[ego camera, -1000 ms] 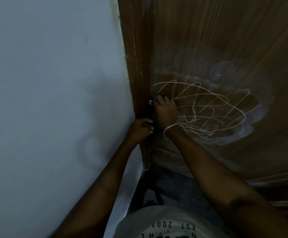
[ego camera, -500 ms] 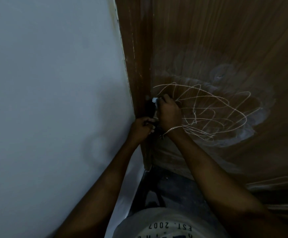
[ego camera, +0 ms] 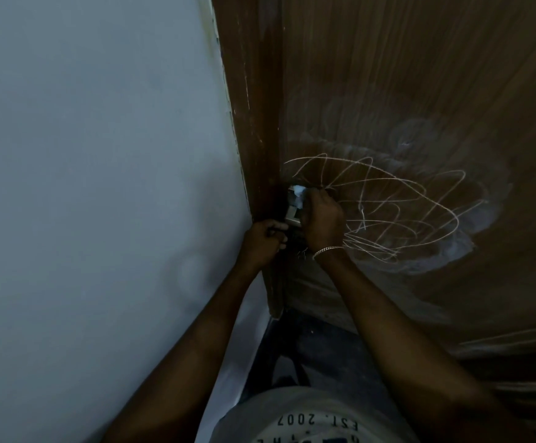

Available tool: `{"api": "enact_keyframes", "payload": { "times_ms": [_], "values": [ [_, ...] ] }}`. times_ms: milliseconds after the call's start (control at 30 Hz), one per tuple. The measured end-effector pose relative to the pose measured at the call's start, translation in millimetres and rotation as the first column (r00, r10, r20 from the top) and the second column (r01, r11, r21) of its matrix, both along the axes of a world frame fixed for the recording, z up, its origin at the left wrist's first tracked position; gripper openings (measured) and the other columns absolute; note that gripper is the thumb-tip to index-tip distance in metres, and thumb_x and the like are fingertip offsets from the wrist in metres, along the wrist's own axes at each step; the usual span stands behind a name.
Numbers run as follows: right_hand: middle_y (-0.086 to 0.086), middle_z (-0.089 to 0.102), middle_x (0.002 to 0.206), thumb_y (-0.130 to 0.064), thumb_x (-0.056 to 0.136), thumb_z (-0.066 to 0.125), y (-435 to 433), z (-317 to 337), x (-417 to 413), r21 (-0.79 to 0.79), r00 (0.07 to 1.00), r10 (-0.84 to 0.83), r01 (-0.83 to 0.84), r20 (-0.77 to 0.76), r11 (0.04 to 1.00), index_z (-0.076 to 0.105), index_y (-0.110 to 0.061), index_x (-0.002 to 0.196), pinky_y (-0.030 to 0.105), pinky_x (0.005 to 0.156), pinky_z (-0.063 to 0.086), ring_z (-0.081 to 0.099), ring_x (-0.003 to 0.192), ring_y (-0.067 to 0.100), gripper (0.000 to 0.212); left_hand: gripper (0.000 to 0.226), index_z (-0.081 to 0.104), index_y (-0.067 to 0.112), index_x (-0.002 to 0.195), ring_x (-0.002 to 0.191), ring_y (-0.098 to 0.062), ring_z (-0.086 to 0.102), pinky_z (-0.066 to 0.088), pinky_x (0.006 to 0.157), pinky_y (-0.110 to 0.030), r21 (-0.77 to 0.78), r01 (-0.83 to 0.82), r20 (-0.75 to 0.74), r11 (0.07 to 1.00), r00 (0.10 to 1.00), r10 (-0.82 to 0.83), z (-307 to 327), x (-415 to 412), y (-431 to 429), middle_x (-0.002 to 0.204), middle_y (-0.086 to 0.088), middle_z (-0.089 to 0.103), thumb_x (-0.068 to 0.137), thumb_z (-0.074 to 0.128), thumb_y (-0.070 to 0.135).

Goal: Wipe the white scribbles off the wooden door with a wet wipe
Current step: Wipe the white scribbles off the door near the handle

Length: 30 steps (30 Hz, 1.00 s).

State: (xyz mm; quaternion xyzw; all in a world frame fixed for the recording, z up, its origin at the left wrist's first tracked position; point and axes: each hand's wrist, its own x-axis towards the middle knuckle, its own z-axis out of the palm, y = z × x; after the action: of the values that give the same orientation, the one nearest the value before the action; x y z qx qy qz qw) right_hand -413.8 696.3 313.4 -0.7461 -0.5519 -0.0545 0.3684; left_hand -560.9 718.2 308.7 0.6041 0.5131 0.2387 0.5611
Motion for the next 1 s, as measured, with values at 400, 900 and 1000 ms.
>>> {"api": "enact_keyframes", "payload": {
  "times_ms": [400,900,1000],
  "values": [
    [0.011,0.071,0.097,-0.009,0.094,0.057,-2,-7,-10,-0.145,0.943,-0.109,0.066,-0.313,0.987,0.066,-0.009,0.102,0.030,0.069,0.054,0.070,0.088,0.025,0.012,0.022,0.068,0.008,0.113,0.080,-0.021,0.069,0.057,0.077,-0.030,0.023,-0.008,0.014,1.000,1.000,0.008,-4,0,-1,0.092,-0.009,0.069,0.098,0.052,0.006],
    [0.011,0.068,0.102,-0.008,0.090,0.060,2,-1,-8,0.063,0.998,0.014,-0.010,-0.056,0.998,0.066,-0.007,0.105,0.028,0.070,0.055,0.067,0.087,0.023,0.016,0.023,0.067,0.004,0.117,0.085,-0.022,0.068,0.056,0.078,-0.030,-0.003,-0.003,0.008,1.000,1.000,0.003,-6,2,0,0.096,-0.011,0.068,0.100,0.051,0.009],
    [0.016,0.064,0.116,-0.004,0.088,0.063,0,-7,-6,-0.047,0.990,0.076,-0.071,0.116,0.996,0.065,-0.002,0.118,0.035,0.083,0.056,0.062,0.102,0.029,0.030,0.022,0.068,0.005,0.114,0.085,-0.022,0.068,0.056,0.077,-0.028,-0.008,-0.010,0.012,1.000,1.000,0.010,-5,4,0,0.095,-0.011,0.069,0.100,0.051,0.009]
  ]
}}
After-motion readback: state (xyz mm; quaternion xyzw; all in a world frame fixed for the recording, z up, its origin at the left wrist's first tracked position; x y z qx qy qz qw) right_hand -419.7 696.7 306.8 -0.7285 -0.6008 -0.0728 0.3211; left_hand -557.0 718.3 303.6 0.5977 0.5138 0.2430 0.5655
